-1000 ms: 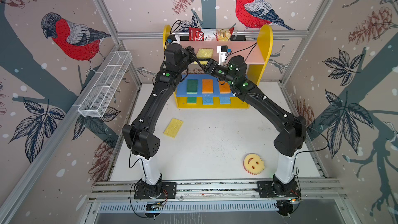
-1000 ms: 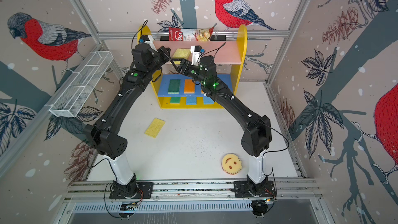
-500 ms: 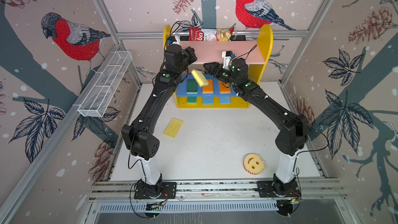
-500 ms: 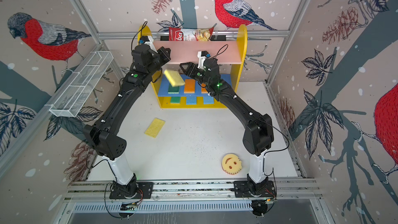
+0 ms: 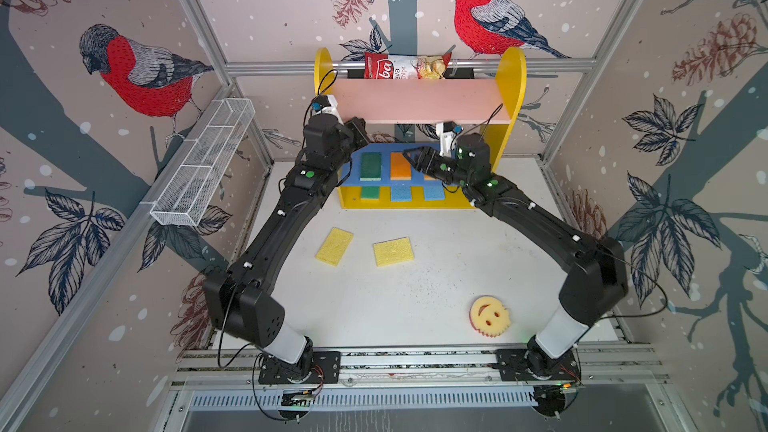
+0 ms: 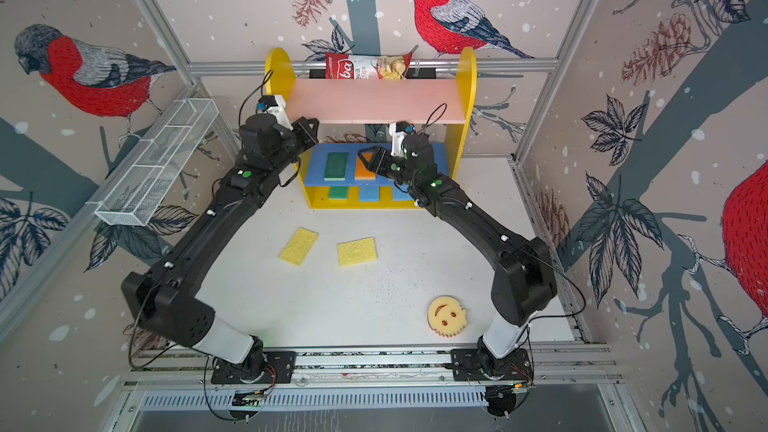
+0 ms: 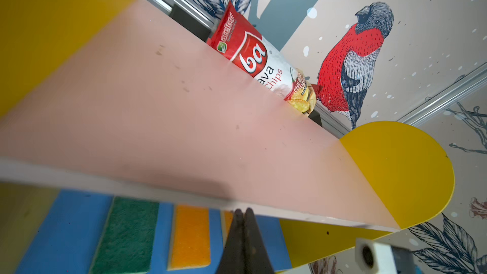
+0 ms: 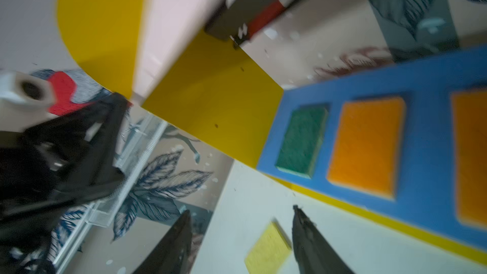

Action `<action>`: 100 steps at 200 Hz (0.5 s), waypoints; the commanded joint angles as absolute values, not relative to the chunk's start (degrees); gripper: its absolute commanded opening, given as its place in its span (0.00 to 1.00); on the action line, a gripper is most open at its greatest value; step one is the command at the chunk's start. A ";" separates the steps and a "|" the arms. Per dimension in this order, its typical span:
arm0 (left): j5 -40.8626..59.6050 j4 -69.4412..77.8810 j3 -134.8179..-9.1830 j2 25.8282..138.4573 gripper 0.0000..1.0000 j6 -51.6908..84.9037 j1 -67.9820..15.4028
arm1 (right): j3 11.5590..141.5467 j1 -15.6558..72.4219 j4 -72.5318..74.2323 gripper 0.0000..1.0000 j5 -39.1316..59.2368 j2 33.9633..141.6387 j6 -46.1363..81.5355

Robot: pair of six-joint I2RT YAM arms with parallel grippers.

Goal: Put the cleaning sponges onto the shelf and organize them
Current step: 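Withdraw both grippers from the shelf back over the table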

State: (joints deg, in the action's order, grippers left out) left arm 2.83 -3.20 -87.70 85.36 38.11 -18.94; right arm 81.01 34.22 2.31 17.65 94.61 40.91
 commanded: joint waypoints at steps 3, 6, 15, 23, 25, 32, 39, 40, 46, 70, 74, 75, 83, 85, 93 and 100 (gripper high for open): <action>2.26 1.50 -80.64 80.04 0.00 35.29 -18.61 | 74.99 34.80 -3.99 0.61 11.82 90.33 35.68; 2.27 1.44 -79.74 79.46 0.00 35.15 -18.58 | 74.48 34.88 -4.57 0.62 11.34 90.01 35.13; 2.10 0.74 -77.73 77.70 0.00 34.99 -18.39 | 72.87 35.06 -6.33 0.62 10.05 89.30 33.59; 2.12 -0.15 -76.09 76.42 0.00 34.45 -18.38 | 71.59 35.12 -7.38 0.62 9.31 89.03 32.41; 2.08 -0.43 -75.73 76.14 0.00 34.36 -18.33 | 71.27 35.19 -7.62 0.62 9.20 88.92 32.12; 2.12 -1.16 -74.29 75.07 0.00 34.22 -18.33 | 70.03 35.15 -8.09 0.62 8.99 88.78 31.41; 2.40 -1.61 -72.53 73.85 0.00 34.15 -18.34 | 68.92 35.20 -8.50 0.62 8.97 88.69 30.72; 2.47 -1.64 -72.26 73.71 0.00 34.12 -18.35 | 68.78 35.22 -8.60 0.62 8.96 88.68 30.61; 2.72 -2.03 -70.52 72.71 0.00 34.10 -18.25 | 67.88 35.24 -8.70 0.62 8.88 88.73 30.14; 3.04 -4.03 -62.83 68.48 0.13 34.51 -18.28 | 64.47 35.70 -8.21 0.62 8.10 89.00 28.98; 2.80 -4.45 -61.43 67.85 0.16 34.67 -18.28 | 64.03 35.89 -8.10 0.62 7.97 89.22 28.79; 2.76 -4.55 -61.08 67.67 0.16 34.73 -18.28 | 63.92 35.92 -8.09 0.62 7.94 89.35 28.72; 2.40 -5.22 -58.30 66.48 0.18 35.25 -18.28 | 63.32 36.09 -8.12 0.62 7.83 90.04 28.40; 2.31 -5.33 -57.71 66.21 0.19 35.36 -18.30 | 63.23 36.11 -8.16 0.62 7.82 90.19 28.44; 2.21 -5.45 -54.33 65.29 0.19 36.13 -18.30 | 62.81 36.21 -8.25 0.62 8.06 91.21 28.31; 2.56 -5.08 -51.80 64.64 0.19 37.12 -18.33 | 62.58 36.33 -8.07 0.62 8.48 92.26 28.26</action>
